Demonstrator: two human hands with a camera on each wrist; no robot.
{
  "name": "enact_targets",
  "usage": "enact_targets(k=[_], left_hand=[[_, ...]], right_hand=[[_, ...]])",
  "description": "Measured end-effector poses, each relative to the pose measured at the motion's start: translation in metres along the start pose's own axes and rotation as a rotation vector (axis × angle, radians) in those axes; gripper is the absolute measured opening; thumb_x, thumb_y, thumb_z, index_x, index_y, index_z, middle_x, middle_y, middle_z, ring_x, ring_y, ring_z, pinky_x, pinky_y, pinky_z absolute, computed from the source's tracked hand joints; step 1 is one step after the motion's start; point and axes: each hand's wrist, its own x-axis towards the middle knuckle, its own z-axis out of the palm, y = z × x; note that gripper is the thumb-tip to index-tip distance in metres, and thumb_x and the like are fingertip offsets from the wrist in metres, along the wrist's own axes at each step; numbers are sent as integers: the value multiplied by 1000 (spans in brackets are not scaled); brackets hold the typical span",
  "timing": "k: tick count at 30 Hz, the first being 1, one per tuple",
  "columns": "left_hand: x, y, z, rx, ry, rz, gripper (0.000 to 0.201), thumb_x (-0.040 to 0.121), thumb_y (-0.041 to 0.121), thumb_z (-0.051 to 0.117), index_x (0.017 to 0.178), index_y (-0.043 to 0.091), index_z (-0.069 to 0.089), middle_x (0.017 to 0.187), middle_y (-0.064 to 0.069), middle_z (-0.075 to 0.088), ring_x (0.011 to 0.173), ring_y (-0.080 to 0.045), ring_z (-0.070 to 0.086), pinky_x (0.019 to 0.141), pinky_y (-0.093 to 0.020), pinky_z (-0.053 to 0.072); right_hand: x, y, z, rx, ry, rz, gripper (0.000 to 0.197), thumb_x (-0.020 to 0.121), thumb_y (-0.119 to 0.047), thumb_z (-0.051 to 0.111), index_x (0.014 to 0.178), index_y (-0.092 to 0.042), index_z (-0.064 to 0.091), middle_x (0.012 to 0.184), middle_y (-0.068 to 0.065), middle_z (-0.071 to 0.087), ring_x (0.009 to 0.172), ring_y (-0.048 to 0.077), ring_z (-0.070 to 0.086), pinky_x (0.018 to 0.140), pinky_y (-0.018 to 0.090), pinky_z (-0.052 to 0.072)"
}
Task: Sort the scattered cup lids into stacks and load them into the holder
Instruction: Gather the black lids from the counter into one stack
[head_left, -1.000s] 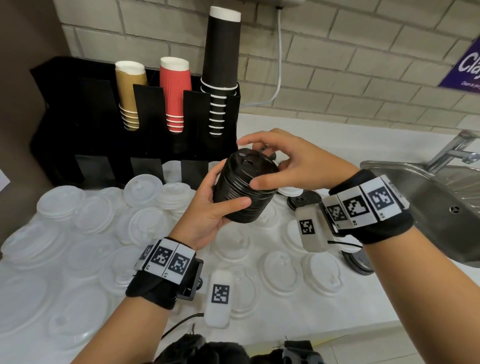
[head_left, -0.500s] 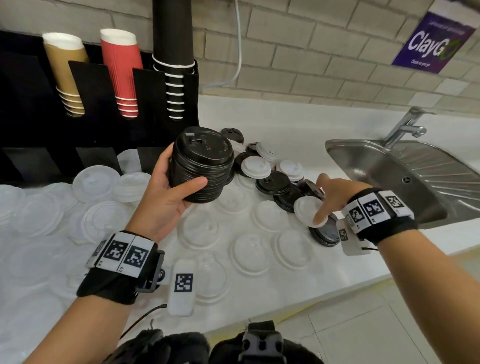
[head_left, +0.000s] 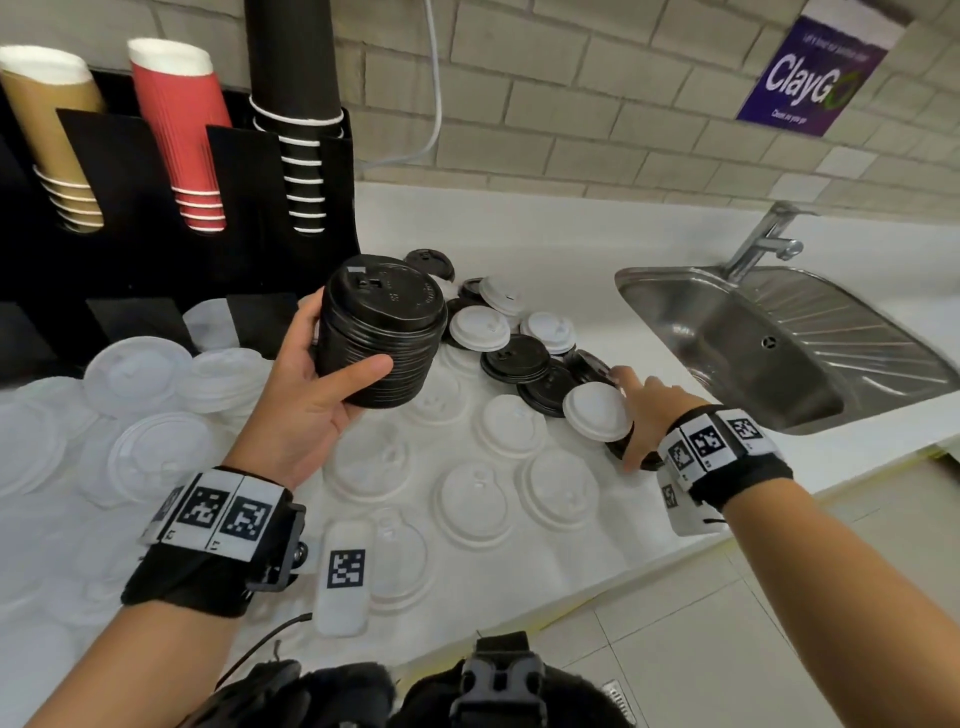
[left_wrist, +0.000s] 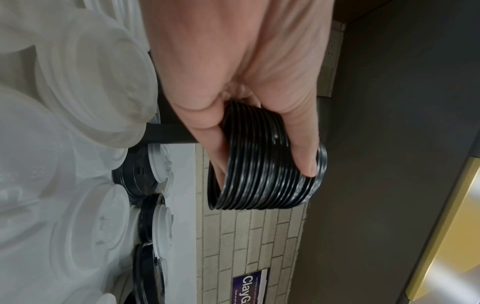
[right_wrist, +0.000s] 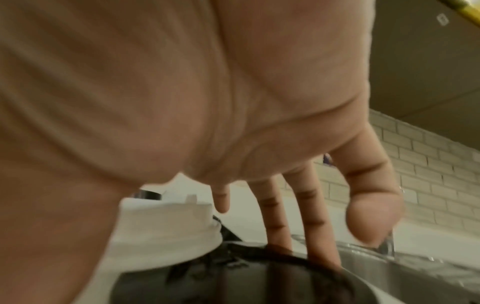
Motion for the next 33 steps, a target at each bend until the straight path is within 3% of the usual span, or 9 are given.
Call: enact_targets(k=[6,9,12,15,17,20,25,29,33], left_hand=[[2,1,1,-6,1,-5,75,71,1,63,139,27,42,120,8,68,115,-13,64,81,-26,56],[4,0,1,-14,-2,-15,79,72,1,63,143,25,40,120,8,68,115,-14,63,82,-27,56],[5,-1,0,-13,-14,-23,79,73,1,63,144,24,39,119,7,68,115,-15,64,82,-29,57],[6,-3,1,-24,-14,-35,82,73,1,64,146,25,36,125,5,66,117,-17,62,82,-30,57],[7,-5,2,-44,-13,-50,85,73,0,64,148,27,34,132,1,62,121,-19,60,84,-31,57],[7,-7,5,-54,-34,-71,84,73,0,65,148,25,34,136,-2,58,123,-20,58,83,-31,56],[8,-9,6,-33,-66,-89,83,72,2,76,144,21,39,131,-4,60,121,-19,59,81,-28,55],[8,-6,5,-18,-71,-97,85,63,12,83,138,31,47,131,-3,62,119,-19,61,80,-29,55],[7,-2,3,6,-112,-100,81,63,12,81,136,32,50,130,-2,62,118,-19,62,81,-30,55]], right_hand=[[1,7,-10,-347,100,178,72,81,-26,64,142,-27,26,140,6,36,131,29,33,96,44,40],[1,5,-22,-397,139,259,50,91,-21,43,139,-32,34,139,8,32,126,30,30,91,43,38],[-5,-3,-34,-275,256,270,49,90,-19,46,135,-36,36,134,11,29,120,37,32,85,48,40],[-7,-12,-45,153,420,44,65,80,-32,72,134,-34,36,131,15,32,117,41,39,89,52,46],[-16,-25,-57,577,413,-246,75,70,-34,82,131,-32,39,125,14,41,109,32,51,92,40,49],[-35,-50,-73,1019,265,-610,72,65,-33,85,124,-35,44,111,2,52,84,8,62,75,15,51],[-50,-89,-89,1137,255,-898,64,68,-26,84,123,-34,51,114,3,55,91,6,58,70,15,48],[-49,-109,-96,1042,310,-976,67,68,-24,83,127,-28,53,112,-4,54,90,6,51,67,7,41],[-47,-116,-106,881,348,-1013,66,73,-19,82,131,-29,53,118,-3,54,94,-9,49,78,4,39]])
